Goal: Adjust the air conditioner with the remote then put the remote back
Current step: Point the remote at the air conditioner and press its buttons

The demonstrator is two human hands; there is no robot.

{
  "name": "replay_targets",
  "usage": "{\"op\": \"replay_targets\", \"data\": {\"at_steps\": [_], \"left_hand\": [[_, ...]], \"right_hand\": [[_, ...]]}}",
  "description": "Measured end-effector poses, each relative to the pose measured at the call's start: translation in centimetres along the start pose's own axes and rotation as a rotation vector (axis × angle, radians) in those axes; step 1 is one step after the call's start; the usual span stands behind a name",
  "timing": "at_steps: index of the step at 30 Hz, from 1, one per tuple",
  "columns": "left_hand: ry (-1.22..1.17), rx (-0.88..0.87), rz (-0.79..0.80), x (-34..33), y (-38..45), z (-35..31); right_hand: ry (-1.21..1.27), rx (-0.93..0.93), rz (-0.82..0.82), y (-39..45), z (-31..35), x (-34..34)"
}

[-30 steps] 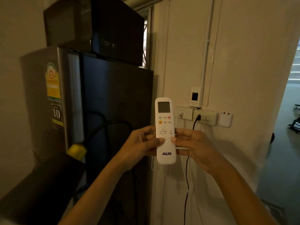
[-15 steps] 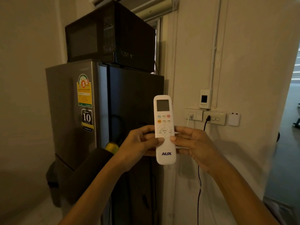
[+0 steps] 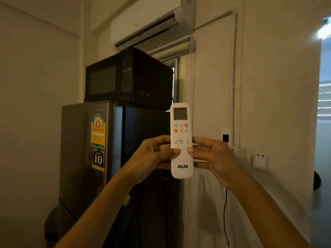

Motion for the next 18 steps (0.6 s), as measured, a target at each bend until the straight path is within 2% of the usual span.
{"op": "replay_targets", "data": {"at_steps": [18], "left_hand": [[0.092,-0.121,-0.035,3.3,5.0,-9.4]], "right_hand": [[-0.025,0.154,0.024,7.1,8.9,-0.5]]}}
Point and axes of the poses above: each hand's wrist, its own y-axis towards the middle knuckle, its own x-axis out of the back of the hand, z = x × y, the point moved 4 cm from there along y, towards the middle knuckle, and after that the axes turned 3 degrees about -y, right-handed, at the moved point
